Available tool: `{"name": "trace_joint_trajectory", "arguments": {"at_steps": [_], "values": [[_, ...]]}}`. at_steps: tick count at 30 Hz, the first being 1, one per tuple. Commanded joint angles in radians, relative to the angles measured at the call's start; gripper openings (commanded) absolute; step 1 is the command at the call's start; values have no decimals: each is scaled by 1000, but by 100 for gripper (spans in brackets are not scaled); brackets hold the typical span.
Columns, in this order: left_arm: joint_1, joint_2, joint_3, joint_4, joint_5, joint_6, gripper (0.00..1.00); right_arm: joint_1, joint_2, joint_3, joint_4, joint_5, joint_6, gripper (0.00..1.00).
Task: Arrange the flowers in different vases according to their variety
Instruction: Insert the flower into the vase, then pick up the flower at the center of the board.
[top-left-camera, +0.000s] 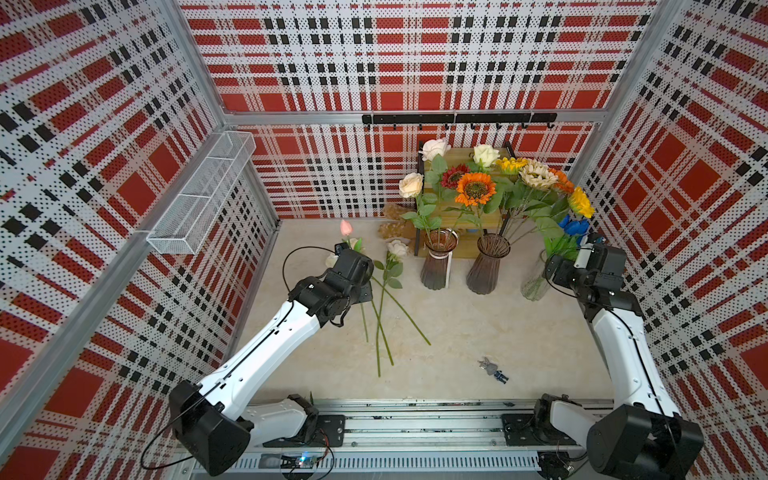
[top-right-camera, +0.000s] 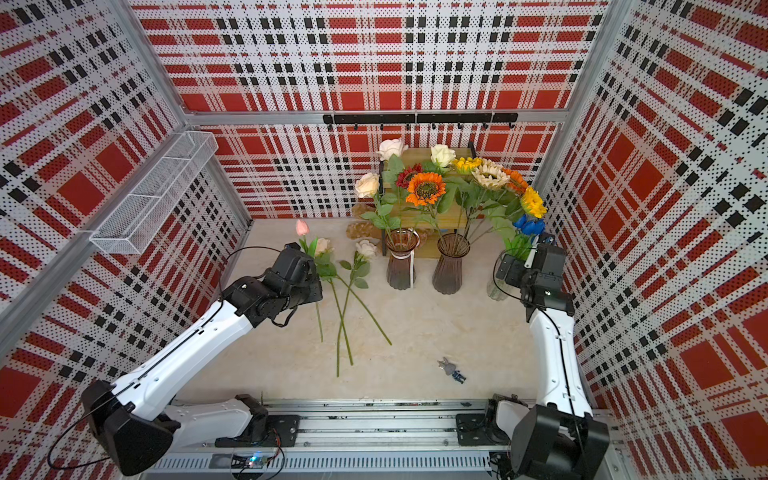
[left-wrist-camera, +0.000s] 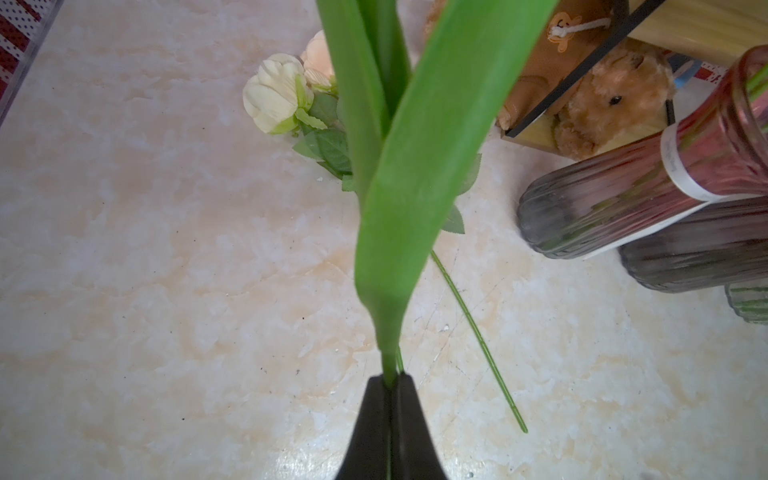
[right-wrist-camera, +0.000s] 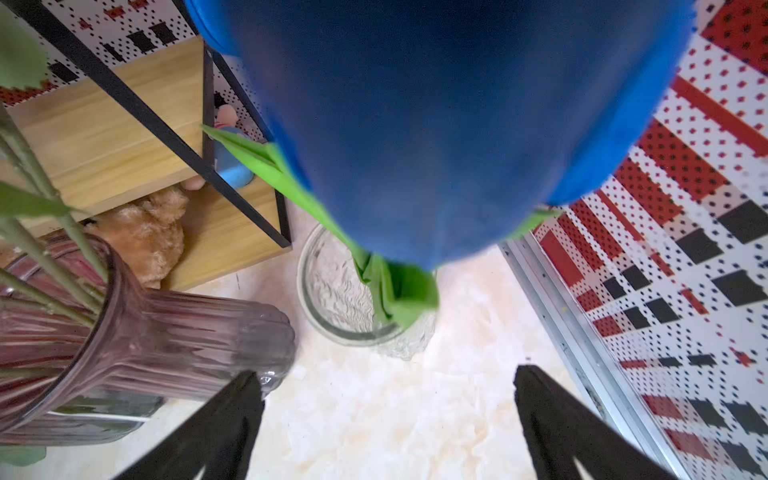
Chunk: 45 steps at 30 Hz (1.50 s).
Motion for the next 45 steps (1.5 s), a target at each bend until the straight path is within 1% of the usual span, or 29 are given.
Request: {"name": "trace_joint_trajectory", "arguments": {"at_steps": [1, 4, 5, 7, 9, 11, 12, 14, 18, 21, 24, 29, 35, 37, 45], "values": [[-18, 3, 34, 49, 7, 23, 0, -7, -35, 100, -173, 4, 37, 100], [-25, 5, 27, 103, 74, 60, 0, -7, -61, 136, -320, -46, 54, 100], [-26, 5, 21, 127, 94, 73, 0, -8, -75, 136, -354, -76, 58, 100], [-33, -2, 6, 187, 147, 100, 0, 1, -119, 121, -409, -179, 74, 100], [-38, -11, -8, 244, 196, 116, 0, 32, -162, 100, -435, -251, 110, 100], [-51, -23, -26, 311, 246, 122, 0, 91, -202, 74, -423, -318, 160, 100], [-59, -31, -38, 358, 290, 128, 0, 140, -218, 66, -399, -341, 191, 100], [-89, -38, -54, 433, 335, 139, 0, 254, -232, 55, -333, -356, 256, 99], [-141, -35, -64, 543, 389, 141, 0, 515, -213, 42, -153, -299, 321, 98], [-147, -14, -45, 583, 428, 134, 0, 658, -140, 49, -60, -287, 322, 95], [-154, 0, -18, 601, 441, 139, 0, 759, -71, 50, 25, -284, 320, 92], [-156, 24, 5, 611, 467, 134, 0, 846, 4, 51, 130, -300, 322, 85], [-160, 33, -8, 627, 474, 118, 0, 918, 62, 76, 171, -296, 311, 77], [-160, 34, -18, 634, 483, 114, 0, 929, 69, 66, 208, -304, 314, 74], [-164, 21, -43, 644, 494, 102, 0, 955, 118, 98, 246, -295, 307, 56]]}}
